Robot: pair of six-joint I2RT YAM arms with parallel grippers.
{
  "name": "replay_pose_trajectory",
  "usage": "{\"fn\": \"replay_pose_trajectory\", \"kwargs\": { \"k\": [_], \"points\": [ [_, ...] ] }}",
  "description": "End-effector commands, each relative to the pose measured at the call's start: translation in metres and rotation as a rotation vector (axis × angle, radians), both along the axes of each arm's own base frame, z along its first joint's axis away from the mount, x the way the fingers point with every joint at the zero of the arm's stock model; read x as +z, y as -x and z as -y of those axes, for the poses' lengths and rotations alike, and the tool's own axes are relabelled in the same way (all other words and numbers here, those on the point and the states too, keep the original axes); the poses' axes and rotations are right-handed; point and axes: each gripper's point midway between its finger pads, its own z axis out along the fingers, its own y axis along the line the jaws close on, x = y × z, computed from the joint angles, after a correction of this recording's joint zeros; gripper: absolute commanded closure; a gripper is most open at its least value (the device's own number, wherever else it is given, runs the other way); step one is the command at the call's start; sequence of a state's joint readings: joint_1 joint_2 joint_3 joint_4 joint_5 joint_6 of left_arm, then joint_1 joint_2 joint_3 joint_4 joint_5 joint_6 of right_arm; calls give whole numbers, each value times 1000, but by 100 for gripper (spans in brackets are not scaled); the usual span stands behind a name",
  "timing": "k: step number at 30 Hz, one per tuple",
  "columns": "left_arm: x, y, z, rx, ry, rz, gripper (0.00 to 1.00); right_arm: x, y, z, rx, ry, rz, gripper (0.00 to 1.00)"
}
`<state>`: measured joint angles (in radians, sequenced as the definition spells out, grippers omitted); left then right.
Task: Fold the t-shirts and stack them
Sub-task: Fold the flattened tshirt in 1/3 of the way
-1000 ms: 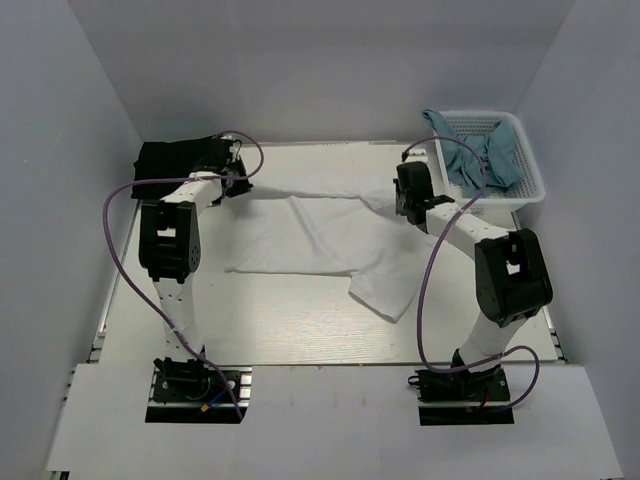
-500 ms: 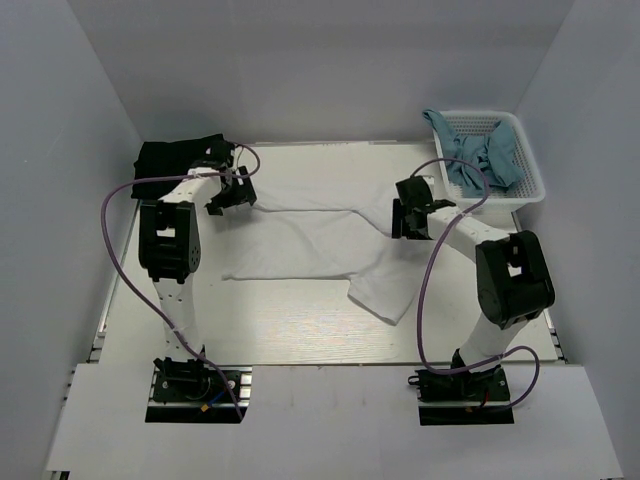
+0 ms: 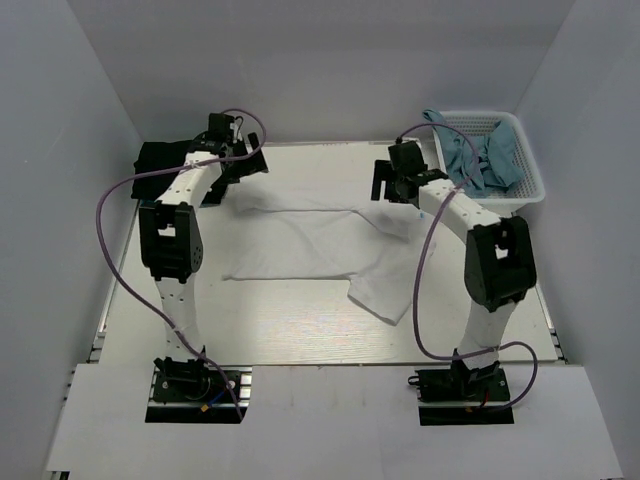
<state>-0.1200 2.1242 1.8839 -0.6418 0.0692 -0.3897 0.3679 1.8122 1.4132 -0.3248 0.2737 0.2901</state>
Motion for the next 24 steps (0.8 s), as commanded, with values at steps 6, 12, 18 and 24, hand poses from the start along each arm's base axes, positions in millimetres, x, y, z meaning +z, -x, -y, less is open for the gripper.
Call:
{"fn": "replay_pose_trajectory", "kwargs": {
  "k": [6, 12, 18, 24],
  "points": [
    [-67, 2, 32, -107, 129, -133, 0, -64, -27, -2, -126, -53, -156, 10],
    [-99, 26, 10, -58, 79, -236, 0, -101, -24, 5, -150, -96, -243, 10],
    [-127, 37, -2, -55, 7, -277, 0, -136, -21, 12, -157, -94, -308, 10],
    [-72, -1, -4, -44, -55, -159, 0, -83, -50, 8, -29, -17, -188, 10]
  ]
}}
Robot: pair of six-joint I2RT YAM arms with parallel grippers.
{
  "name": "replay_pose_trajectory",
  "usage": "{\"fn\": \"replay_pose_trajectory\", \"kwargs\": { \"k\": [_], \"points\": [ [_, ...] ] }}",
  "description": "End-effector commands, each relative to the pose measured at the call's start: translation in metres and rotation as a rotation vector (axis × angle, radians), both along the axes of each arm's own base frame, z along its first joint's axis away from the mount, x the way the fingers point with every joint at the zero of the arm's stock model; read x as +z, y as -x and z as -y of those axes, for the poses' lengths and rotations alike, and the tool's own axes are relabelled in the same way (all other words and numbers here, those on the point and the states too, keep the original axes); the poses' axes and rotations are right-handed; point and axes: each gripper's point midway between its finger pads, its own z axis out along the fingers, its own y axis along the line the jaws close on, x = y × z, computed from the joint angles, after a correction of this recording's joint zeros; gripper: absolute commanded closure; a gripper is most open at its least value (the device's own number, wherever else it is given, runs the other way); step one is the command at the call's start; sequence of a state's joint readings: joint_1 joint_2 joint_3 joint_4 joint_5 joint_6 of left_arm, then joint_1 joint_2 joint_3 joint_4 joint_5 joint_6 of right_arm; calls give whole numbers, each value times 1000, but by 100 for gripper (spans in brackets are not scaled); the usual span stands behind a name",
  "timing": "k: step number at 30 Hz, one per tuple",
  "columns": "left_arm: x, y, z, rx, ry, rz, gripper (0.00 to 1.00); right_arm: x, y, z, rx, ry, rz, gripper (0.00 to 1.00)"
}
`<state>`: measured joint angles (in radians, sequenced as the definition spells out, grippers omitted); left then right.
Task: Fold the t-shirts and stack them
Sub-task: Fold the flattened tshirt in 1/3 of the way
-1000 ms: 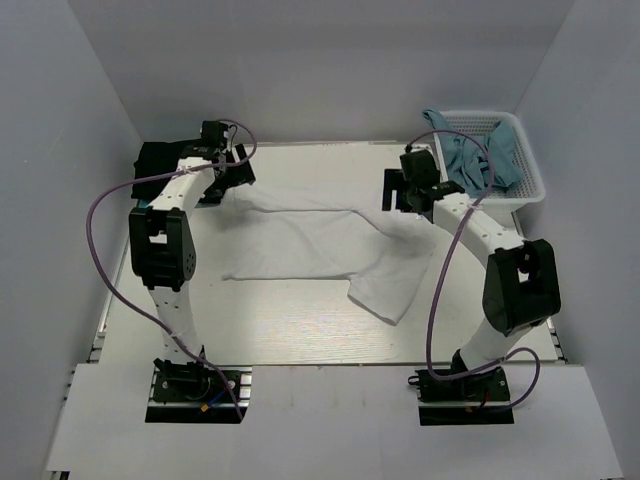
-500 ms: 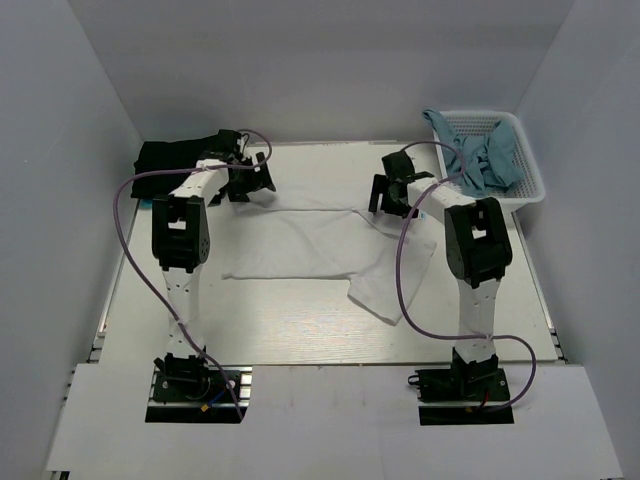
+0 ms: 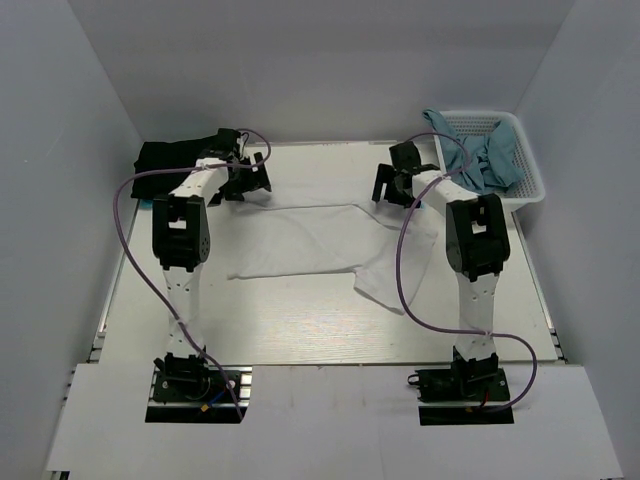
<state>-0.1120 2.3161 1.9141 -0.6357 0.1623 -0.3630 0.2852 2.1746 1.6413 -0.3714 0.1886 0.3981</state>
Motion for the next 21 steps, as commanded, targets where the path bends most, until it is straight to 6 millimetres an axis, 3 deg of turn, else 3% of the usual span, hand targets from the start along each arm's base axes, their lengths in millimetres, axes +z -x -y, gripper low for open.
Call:
{"fn": "replay_pose_trajectory", "kwargs": {
  "k": [1, 2, 3, 4, 5, 6, 7, 8, 9, 10, 11, 12, 13, 14, 15, 16, 17, 18, 19, 21],
  "points": [
    [29, -3, -17, 25, -134, 33, 0, 25, -6, -1, 103, 62, 37, 10],
    [40, -2, -17, 16, -137, 59, 0, 45, -7, -1, 109, 67, 80, 10],
    [74, -3, -17, 21, -128, 127, 0, 52, -4, -1, 129, 90, 94, 10],
    [87, 0, -17, 23, -125, 149, 0, 74, -2, -5, 135, 84, 135, 10],
    [95, 6, -18, 30, -119, 155, 0, 91, 4, -2, 133, 88, 166, 10],
    [113, 23, -26, 66, -142, 150, 0, 95, 22, -4, 144, 91, 160, 10],
    [133, 25, -30, 81, -150, 190, 0, 124, 24, -4, 140, 75, 219, 10],
    [129, 41, -33, 111, -146, 156, 0, 104, 44, -1, 134, 77, 161, 10],
    [130, 57, -37, 134, -150, 126, 0, 103, 55, -3, 122, 55, 148, 10],
    [111, 81, -39, 147, -150, 59, 0, 129, 69, -3, 100, 4, 178, 10],
    [129, 99, -40, 181, -124, 73, 0, 112, 90, 3, 94, 7, 118, 10],
    [124, 118, -41, 193, -123, 32, 0, 94, 112, 4, 62, -16, 54, 10],
    [101, 146, -44, 205, -130, -46, 0, 117, 126, 6, 59, -43, 102, 10],
    [97, 161, -45, 239, -112, -66, 0, 96, 150, 12, 48, -34, 29, 10],
    [107, 176, -47, 259, -86, -48, 0, 91, 171, 17, 41, -43, 11, 10],
    [82, 201, -50, 272, -79, -114, 0, 77, 189, 20, 20, -55, -35, 10],
    [76, 212, -48, 279, -64, -124, 0, 92, 199, 21, 18, -81, 5, 10],
    [70, 221, -49, 292, -56, -128, 0, 87, 212, 23, 10, -84, -27, 10],
    [58, 240, -52, 310, -63, -151, 0, 68, 231, 28, -7, -86, -84, 10],
    [49, 245, -52, 329, -37, -147, 0, 70, 247, 26, -1, -114, -90, 10]
  ]
}}
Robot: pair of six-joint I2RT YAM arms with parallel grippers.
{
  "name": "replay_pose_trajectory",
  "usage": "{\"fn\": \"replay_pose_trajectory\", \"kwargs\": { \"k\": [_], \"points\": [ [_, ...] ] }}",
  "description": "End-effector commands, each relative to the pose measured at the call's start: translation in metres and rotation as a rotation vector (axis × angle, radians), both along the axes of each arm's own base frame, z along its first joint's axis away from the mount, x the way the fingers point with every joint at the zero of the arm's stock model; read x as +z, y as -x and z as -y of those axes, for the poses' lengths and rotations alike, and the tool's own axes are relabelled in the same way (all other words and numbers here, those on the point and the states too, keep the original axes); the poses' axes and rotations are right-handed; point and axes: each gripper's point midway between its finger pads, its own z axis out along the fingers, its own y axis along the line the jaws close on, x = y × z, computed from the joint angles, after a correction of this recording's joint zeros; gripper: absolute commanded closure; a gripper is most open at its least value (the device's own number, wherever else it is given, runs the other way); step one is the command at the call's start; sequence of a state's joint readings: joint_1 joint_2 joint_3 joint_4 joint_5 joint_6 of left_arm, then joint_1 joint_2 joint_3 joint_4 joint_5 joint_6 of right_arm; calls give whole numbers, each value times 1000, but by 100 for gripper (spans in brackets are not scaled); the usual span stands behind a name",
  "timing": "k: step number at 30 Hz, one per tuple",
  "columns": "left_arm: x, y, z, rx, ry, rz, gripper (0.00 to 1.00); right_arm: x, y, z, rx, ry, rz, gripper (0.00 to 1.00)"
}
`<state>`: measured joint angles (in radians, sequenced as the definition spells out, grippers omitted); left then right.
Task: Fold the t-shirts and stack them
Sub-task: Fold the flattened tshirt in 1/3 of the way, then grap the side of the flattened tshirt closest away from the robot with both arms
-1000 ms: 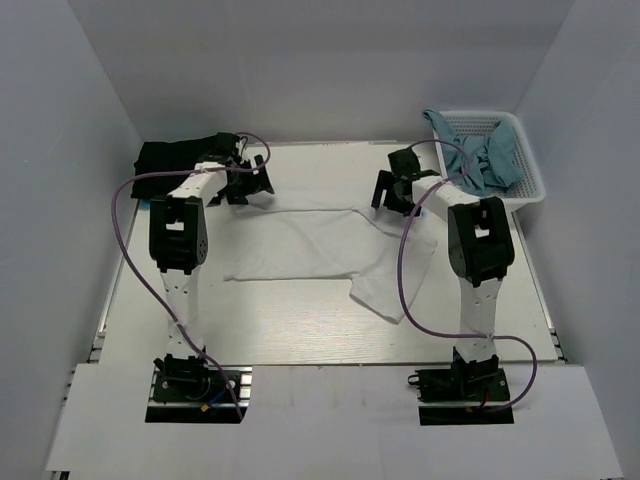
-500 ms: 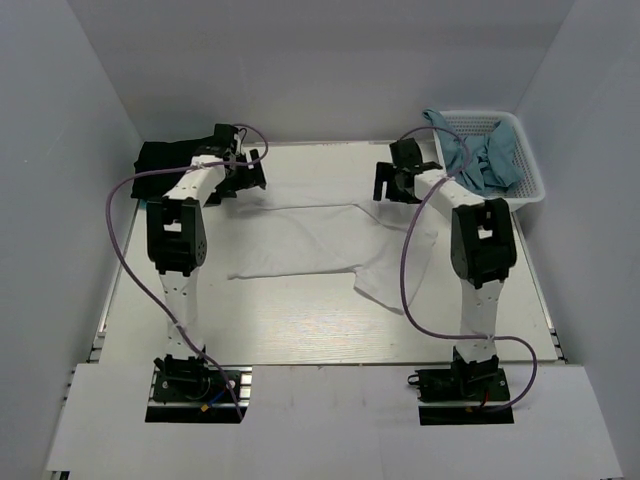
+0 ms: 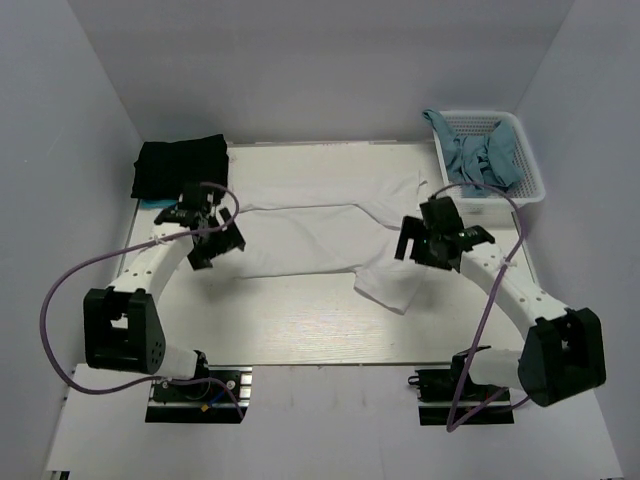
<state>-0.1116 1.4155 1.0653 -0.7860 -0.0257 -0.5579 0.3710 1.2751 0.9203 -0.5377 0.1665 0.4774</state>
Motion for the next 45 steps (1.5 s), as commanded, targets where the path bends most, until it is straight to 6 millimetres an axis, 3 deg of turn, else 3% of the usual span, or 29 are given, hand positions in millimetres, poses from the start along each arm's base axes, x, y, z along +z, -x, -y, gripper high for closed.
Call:
{"fn": "replay_pose_trajectory", "kwargs": {
  "k": [1, 3, 5, 9, 14, 18, 19, 22, 23, 32, 35, 37, 39, 40, 43, 44, 45],
  "points": [
    [-31, 23, -1, 70, 37, -61, 0, -22, 43, 1, -41, -44, -125, 10],
    [-32, 16, 5, 64, 71, -32, 4, -28, 56, 0, -36, -55, -149, 10],
    [-46, 20, 4, 100, 72, -72, 6, -32, 64, 0, -45, -63, -167, 10],
    [-69, 19, 7, 148, 106, -110, 25, -38, 74, -5, -40, -94, -186, 10],
    [-93, 28, 9, 176, 115, -187, 40, -42, 80, -5, -58, -93, -209, 10],
    [-96, 28, 7, 206, 125, -186, 63, -49, 86, -4, -74, -91, -235, 10],
    [-96, 28, 7, 206, 125, -186, 74, -49, 85, -8, -72, -103, -234, 10],
    [-99, 26, 3, 228, 119, -188, 90, -55, 90, -20, -41, -130, -267, 10],
    [-96, 24, 3, 228, 119, -188, 100, -62, 94, -24, -33, -129, -303, 11],
    [-96, 21, 8, 217, 145, -205, 100, -95, 86, -29, -82, -60, -331, 19],
    [-92, 20, 4, 231, 134, -213, 100, -97, 84, -31, -117, -70, -344, 27],
    [-87, 18, 4, 231, 136, -202, 100, -102, 85, -31, -125, -62, -362, 44],
    [-80, 13, 4, 229, 140, -179, 100, -98, 82, -34, -127, -73, -361, 71],
    [-76, 8, 4, 228, 143, -163, 100, -92, 79, -36, -125, -89, -346, 99],
    [-60, -1, 5, 226, 147, -142, 100, -63, 57, -46, -125, -142, -264, 100],
    [-53, -9, 6, 225, 149, -127, 100, -39, 40, -52, -119, -161, -211, 100],
    [-54, -5, 5, 226, 146, -143, 100, -39, 39, -51, -118, -160, -210, 100]
  ]
}}
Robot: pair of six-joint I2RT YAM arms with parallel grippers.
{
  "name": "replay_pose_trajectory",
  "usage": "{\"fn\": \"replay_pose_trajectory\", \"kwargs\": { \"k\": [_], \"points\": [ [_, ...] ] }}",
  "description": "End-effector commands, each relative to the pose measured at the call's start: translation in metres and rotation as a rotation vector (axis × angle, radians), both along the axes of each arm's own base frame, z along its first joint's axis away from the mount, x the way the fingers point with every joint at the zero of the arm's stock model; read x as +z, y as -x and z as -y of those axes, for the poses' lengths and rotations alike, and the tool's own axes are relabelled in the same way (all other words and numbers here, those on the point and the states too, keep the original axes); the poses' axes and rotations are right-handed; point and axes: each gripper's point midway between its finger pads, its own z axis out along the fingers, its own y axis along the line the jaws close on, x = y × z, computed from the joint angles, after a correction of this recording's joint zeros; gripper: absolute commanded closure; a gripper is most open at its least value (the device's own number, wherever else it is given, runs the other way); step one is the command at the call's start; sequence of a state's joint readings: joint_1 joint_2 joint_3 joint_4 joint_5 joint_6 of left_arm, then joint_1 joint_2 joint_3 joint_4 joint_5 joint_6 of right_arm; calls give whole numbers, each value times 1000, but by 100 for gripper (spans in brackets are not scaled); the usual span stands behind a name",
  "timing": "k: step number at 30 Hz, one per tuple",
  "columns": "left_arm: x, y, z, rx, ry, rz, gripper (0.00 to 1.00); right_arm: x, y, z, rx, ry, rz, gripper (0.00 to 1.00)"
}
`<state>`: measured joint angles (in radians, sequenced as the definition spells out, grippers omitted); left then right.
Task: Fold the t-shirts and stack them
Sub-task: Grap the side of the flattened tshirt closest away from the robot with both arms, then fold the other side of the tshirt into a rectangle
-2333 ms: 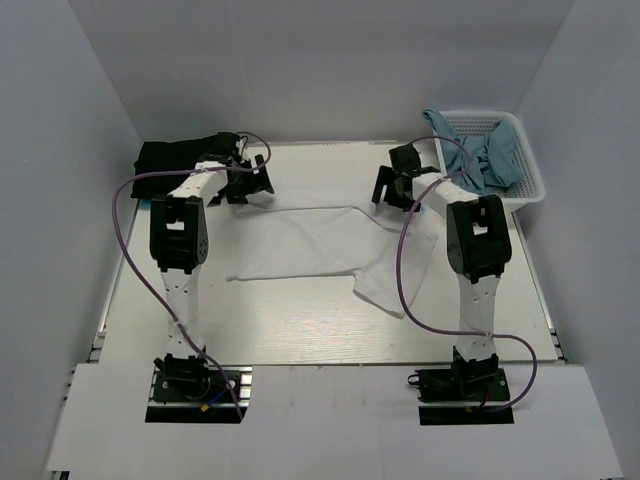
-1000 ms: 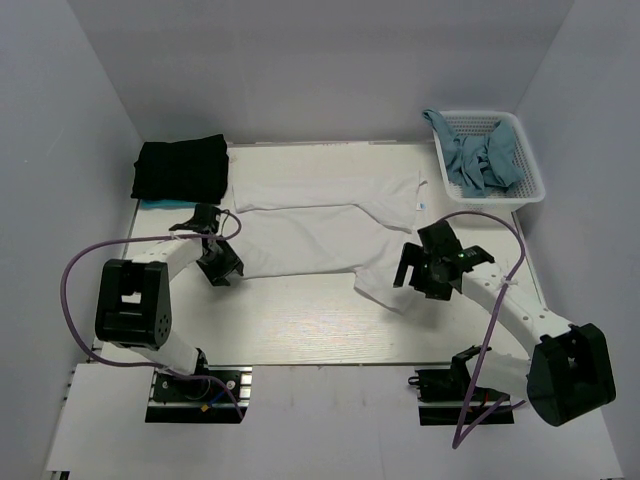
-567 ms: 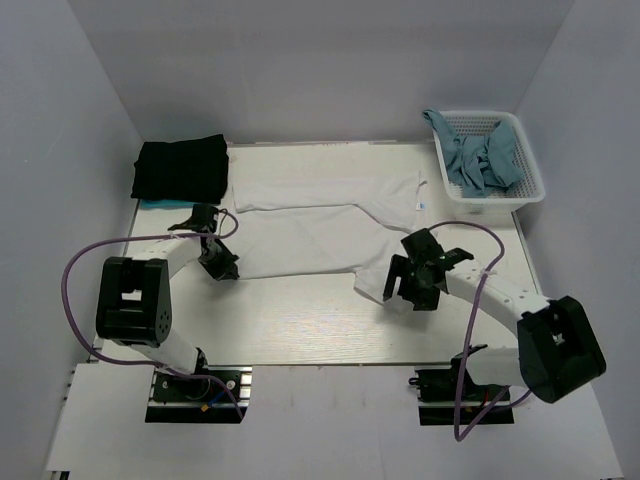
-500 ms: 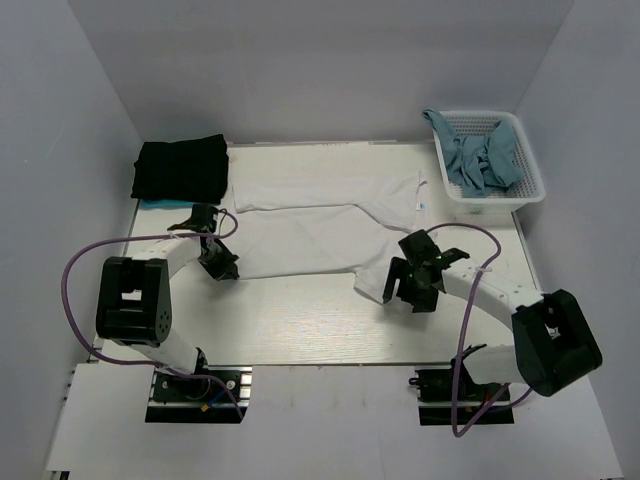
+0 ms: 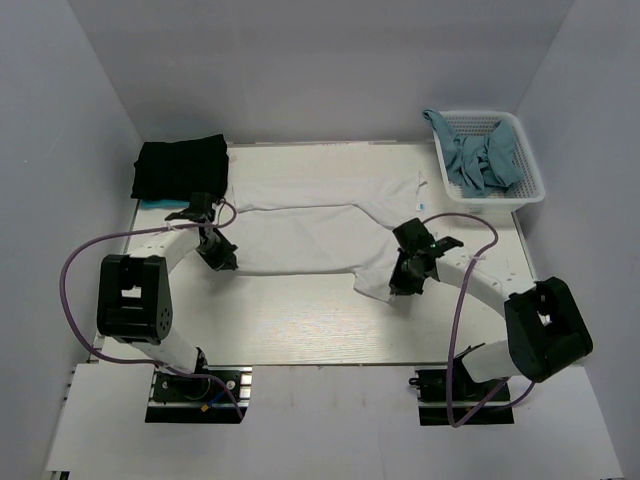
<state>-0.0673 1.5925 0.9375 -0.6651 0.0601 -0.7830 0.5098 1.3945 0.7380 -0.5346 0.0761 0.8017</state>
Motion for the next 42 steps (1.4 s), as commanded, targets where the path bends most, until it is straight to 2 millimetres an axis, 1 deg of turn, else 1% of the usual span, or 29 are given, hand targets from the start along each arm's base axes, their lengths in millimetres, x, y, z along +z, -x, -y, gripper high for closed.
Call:
{"fn": "replay_pose_trajectory", "kwargs": {
  "k": [1, 4, 9, 10, 11, 13, 16, 17, 19, 20, 21, 22, 23, 24, 26, 27, 28, 29, 30, 31, 32, 33, 34, 35, 36, 38, 40, 41, 42],
  "points": [
    [30, -27, -2, 9, -7, 70, 100, 51, -45, -16, -24, -53, 147, 100],
    [43, -43, -2, 5, 0, 87, 100, 83, -71, -19, -24, -48, 181, 100],
    [47, -71, -4, 4, 5, 76, 100, 94, -107, -12, -50, -47, 187, 100],
    [55, -82, -3, -5, 3, 102, 100, 110, -122, -13, -57, -60, 229, 100],
    [56, -87, -3, -5, 3, 110, 100, 104, -130, -5, -74, -49, 214, 100],
    [59, -104, -7, -2, 0, 121, 100, 125, -150, -7, -74, -67, 267, 100],
    [70, -128, -7, -11, -2, 160, 100, 130, -176, -3, -88, -83, 272, 100],
    [65, -133, -6, -11, -2, 150, 100, 138, -187, 1, -85, -82, 302, 100],
    [72, -149, -8, -5, 6, 179, 100, 131, -198, 4, -78, -71, 288, 100],
    [71, -154, -8, -5, 6, 182, 100, 144, -210, 8, -84, -78, 326, 100],
    [62, -156, -10, -1, -4, 158, 100, 136, -216, 10, -84, -64, 312, 100],
    [68, -165, -10, -1, -4, 180, 100, 137, -221, 10, -81, -71, 313, 100],
    [66, -168, -10, -1, -4, 173, 100, 151, -233, 15, -90, -79, 349, 100],
    [71, -175, -10, -1, -4, 185, 100, 139, -238, 13, -75, -81, 321, 100],
    [60, -183, -10, -10, -7, 171, 100, 151, -253, 12, -56, -113, 348, 100],
    [63, -190, -10, -10, -7, 187, 100, 140, -258, 12, -29, -107, 330, 100],
    [61, -194, -9, -10, -7, 187, 100, 147, -266, 5, -5, -141, 345, 100],
    [52, -199, -9, -10, -7, 180, 100, 123, -270, 9, -9, -130, 286, 100],
    [57, -207, -8, -13, 1, 199, 100, 136, -283, 6, -8, -142, 326, 100],
    [55, -213, -7, -13, 2, 207, 100, 132, -288, 4, 9, -151, 327, 100],
    [53, -217, -7, -13, 2, 210, 100, 108, -293, 4, 13, -153, 281, 100],
    [50, -228, -7, -13, 2, 227, 100, 113, -306, 5, 3, -158, 301, 100],
    [50, -233, -7, -13, 2, 232, 100, 119, -309, 5, -4, -159, 312, 100],
    [49, -238, -5, -17, 11, 238, 91, 97, -314, 7, -19, -152, 271, 100],
    [56, -248, -10, -8, 10, 267, 79, 100, -323, 10, -33, -147, 289, 96],
    [62, -258, -8, -12, 20, 302, 52, 95, -335, 19, -78, -125, 296, 96],
    [68, -267, -5, -31, 32, 346, 32, 91, -342, 29, -133, -87, 305, 63],
    [81, -273, 0, -60, 53, 397, 20, 91, -344, 29, -128, -79, 315, 43],
    [83, -273, 1, -76, 57, 410, 0, 91, -347, 36, -140, -49, 329, 11]
  ]
}}
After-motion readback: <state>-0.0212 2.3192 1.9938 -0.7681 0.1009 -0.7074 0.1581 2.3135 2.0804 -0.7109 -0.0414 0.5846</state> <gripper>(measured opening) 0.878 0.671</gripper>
